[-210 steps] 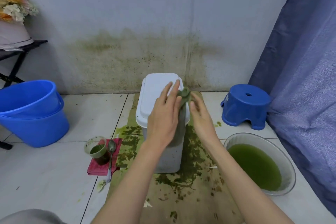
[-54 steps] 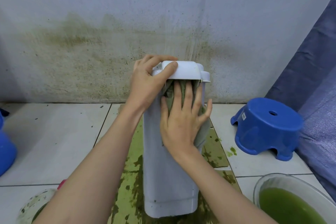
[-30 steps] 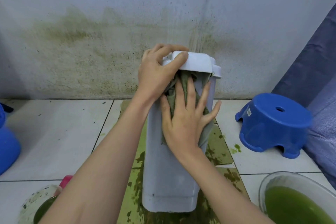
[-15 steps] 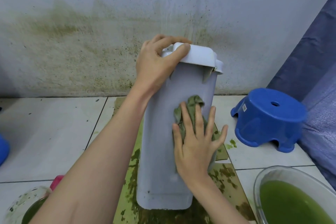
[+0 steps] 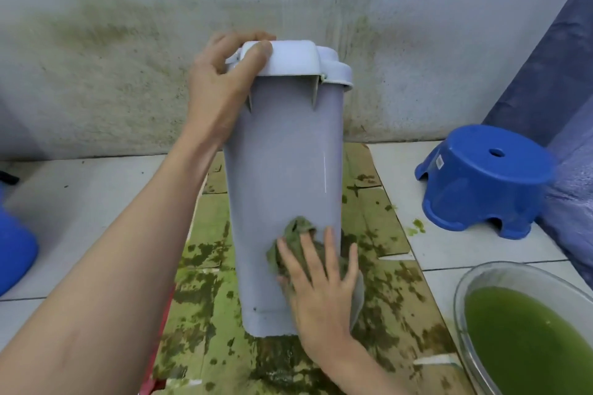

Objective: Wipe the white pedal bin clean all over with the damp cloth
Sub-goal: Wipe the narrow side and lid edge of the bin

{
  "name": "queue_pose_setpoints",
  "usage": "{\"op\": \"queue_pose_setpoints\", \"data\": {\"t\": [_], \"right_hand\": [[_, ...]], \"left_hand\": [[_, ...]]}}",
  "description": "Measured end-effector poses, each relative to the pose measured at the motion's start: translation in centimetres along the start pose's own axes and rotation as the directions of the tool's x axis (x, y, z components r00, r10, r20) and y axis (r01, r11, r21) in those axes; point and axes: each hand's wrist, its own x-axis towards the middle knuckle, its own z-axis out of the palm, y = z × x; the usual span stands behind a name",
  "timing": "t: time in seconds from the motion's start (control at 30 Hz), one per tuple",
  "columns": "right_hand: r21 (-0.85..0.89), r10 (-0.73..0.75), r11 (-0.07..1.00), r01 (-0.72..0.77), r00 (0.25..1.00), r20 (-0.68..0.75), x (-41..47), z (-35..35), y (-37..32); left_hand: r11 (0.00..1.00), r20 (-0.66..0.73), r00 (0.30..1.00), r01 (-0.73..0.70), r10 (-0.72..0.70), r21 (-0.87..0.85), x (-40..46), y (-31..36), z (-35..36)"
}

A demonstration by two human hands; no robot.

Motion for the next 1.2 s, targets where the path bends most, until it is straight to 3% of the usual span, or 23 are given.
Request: {"op": "queue_pose_setpoints", "data": {"t": [0.07, 0.17, 0.33, 0.37, 0.43, 0.5, 0.57, 0.63, 0.67, 0.7, 0.73, 0.8, 0.87, 0.93, 0.97, 1.03, 1.13, 1.2], "right_hand": [[-0.057, -0.116, 0.991, 0.119, 0.992, 0.047, -2.6, 0.3, -0.5], [-0.101, -0.203, 0.974, 0.204, 0.979, 0.023, 1.5, -0.1, 0.1], [-0.024, -0.002, 1.0, -0.003, 0.981, -0.193, 11.6, -2.0, 0.5], [-0.015, -0.036, 0.999, 0.034, 0.981, -0.189, 11.6, -1.8, 0.5], [0.019, -0.241, 0.969, 0.245, 0.962, -0.129, 8.9, -0.9, 0.5], [0.076, -0.56, 0.827, 0.558, 0.828, 0.015, 3.6, -0.1, 1.4], [0.123, -0.795, 0.603, 0.788, 0.582, 0.169, -0.8, 0.1, 2.9], [0.137, -0.883, 0.449, 0.883, 0.414, 0.221, -2.3, 0.2, 4.3], [0.136, -0.894, 0.42, 0.897, 0.384, 0.23, -2.0, 0.2, 4.6], [0.137, -0.89, 0.431, 0.892, 0.395, 0.228, -1.4, 0.1, 4.6], [0.13, -0.868, 0.482, 0.867, 0.452, 0.203, -0.5, 0.0, 4.4], [0.069, -0.741, 0.671, 0.738, 0.667, 0.08, 2.5, -0.4, 3.6], [-0.004, -0.498, 0.866, 0.499, 0.863, -0.088, 6.0, -1.0, 2.5], [-0.03, -0.25, 0.968, 0.248, 0.955, -0.16, 7.7, -1.2, 1.4], [-0.033, -0.188, 0.982, 0.185, 0.968, -0.164, 7.3, -1.0, 0.7], [-0.004, -0.265, 0.964, 0.266, 0.959, -0.098, 3.6, 0.1, 0.0], [0.067, -0.614, 0.789, 0.61, 0.783, 0.101, -3.4, 0.8, 1.8], [0.041, -0.685, 0.724, 0.689, 0.71, 0.159, -4.7, 0.3, 3.7]], "left_hand": [[1.0, 0.029, 1.0, 0.005, -0.005, 0.006, -0.1, 0.1, 0.1], [1.0, 0.091, 0.996, 0.014, -0.015, 0.014, -0.1, 0.6, 0.4], [0.998, 0.111, 0.993, 0.024, -0.031, 0.066, 0.3, 0.5, 0.6], [0.996, 0.097, 0.995, 0.026, -0.034, 0.08, 0.4, 0.4, 0.4], [0.995, 0.073, 0.996, 0.043, -0.049, 0.087, 0.6, 0.1, 0.0], [0.995, 0.082, 0.994, 0.061, -0.067, 0.075, 0.7, -0.1, -0.1], [0.995, 0.078, 0.995, 0.049, -0.056, 0.084, 0.6, 0.1, 0.2], [0.996, 0.06, 0.997, 0.039, -0.044, 0.078, 0.6, 0.2, 0.4], [0.996, 0.06, 0.997, 0.038, -0.042, 0.076, 0.6, 0.2, 0.3], [0.996, 0.064, 0.997, 0.042, -0.047, 0.075, 0.6, 0.2, 0.2], [0.996, 0.067, 0.996, 0.049, -0.054, 0.076, 0.6, 0.2, 0.2], [0.996, 0.056, 0.997, 0.046, -0.05, 0.08, 0.5, 0.0, 0.2], [0.996, 0.04, 0.998, 0.034, -0.038, 0.084, 0.4, 0.1, 0.4], [0.996, 0.037, 0.999, 0.024, -0.027, 0.092, 0.4, 0.1, 0.7], [0.995, 0.037, 0.999, 0.019, -0.023, 0.096, 0.4, 0.1, 0.7], [0.996, 0.037, 0.999, 0.025, -0.029, 0.088, 0.4, 0.0, 0.5], [0.998, 0.047, 0.998, 0.034, -0.037, 0.06, 0.2, 0.0, 0.1], [0.998, 0.053, 0.998, 0.024, -0.027, 0.053, 0.0, 0.2, 0.2]]}}
